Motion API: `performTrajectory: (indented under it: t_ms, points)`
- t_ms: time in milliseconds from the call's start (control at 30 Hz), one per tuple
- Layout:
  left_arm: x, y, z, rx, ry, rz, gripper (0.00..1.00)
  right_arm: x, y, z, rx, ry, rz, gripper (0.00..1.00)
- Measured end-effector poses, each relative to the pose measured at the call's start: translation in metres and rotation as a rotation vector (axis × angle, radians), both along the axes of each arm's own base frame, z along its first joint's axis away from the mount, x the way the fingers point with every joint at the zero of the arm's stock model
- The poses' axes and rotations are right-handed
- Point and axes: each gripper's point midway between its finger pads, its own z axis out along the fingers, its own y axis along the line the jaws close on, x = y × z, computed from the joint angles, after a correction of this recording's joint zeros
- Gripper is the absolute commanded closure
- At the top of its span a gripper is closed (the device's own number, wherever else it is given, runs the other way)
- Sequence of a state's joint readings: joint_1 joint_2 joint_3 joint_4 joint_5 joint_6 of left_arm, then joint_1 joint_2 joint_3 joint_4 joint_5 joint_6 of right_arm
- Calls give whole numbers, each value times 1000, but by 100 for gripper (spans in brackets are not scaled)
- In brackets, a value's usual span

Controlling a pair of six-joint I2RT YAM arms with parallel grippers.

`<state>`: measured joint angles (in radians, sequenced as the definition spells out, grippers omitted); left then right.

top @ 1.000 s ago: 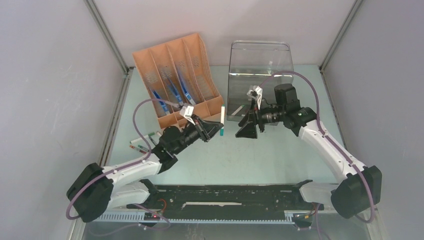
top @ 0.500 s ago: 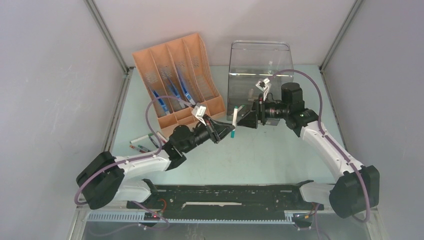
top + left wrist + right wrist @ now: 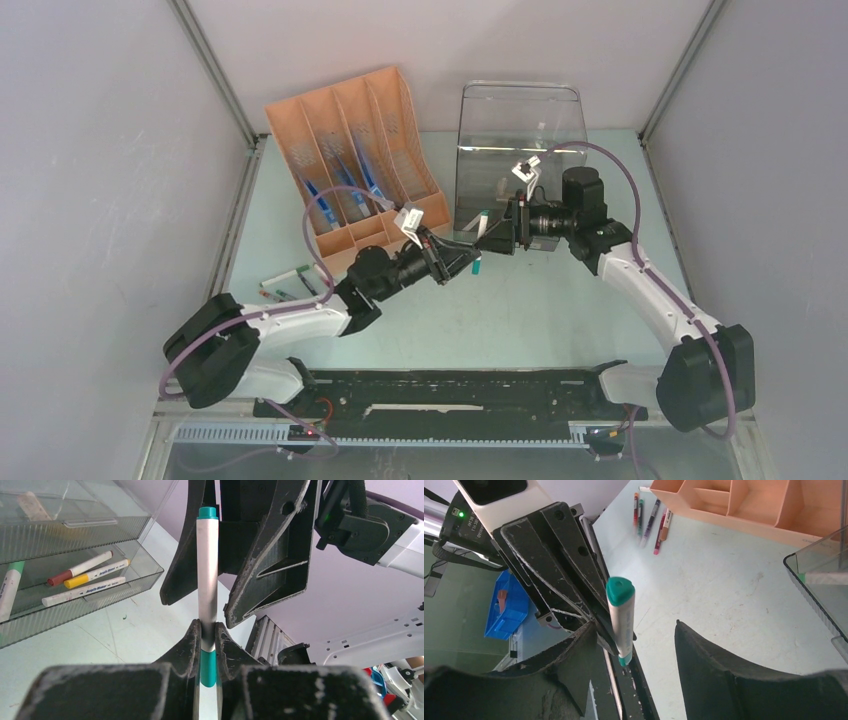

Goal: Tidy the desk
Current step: Place the stationery in the drawer.

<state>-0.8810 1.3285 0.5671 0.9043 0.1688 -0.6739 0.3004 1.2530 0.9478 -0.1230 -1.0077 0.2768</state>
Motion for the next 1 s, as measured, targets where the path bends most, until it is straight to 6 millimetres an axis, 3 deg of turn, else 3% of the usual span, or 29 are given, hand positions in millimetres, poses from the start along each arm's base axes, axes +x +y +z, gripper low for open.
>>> performTrajectory:
  t_ms: [100,267,533,633,867,1000]
  points:
    - [-2,-3,-4,8,6,-9,100,1,-1,1,5,-2,0,41]
    - [-5,-5,-6,12,8,-25,100,2,-3,3,20,1,0,67]
    - [-6,-7,-9,14,17,-31,97,-3,-1,5,37,-2,30,88]
    - [-6,-7,-9,13,17,-30,80,-4,1,5,37,-8,40,100]
    - [-2,-4,-6,20,1,0,43,-9,3,-1,15,-43,71,100]
    - [-2,11,7,37,-53,52,25,-10,-2,-12,-50,-95,87,100]
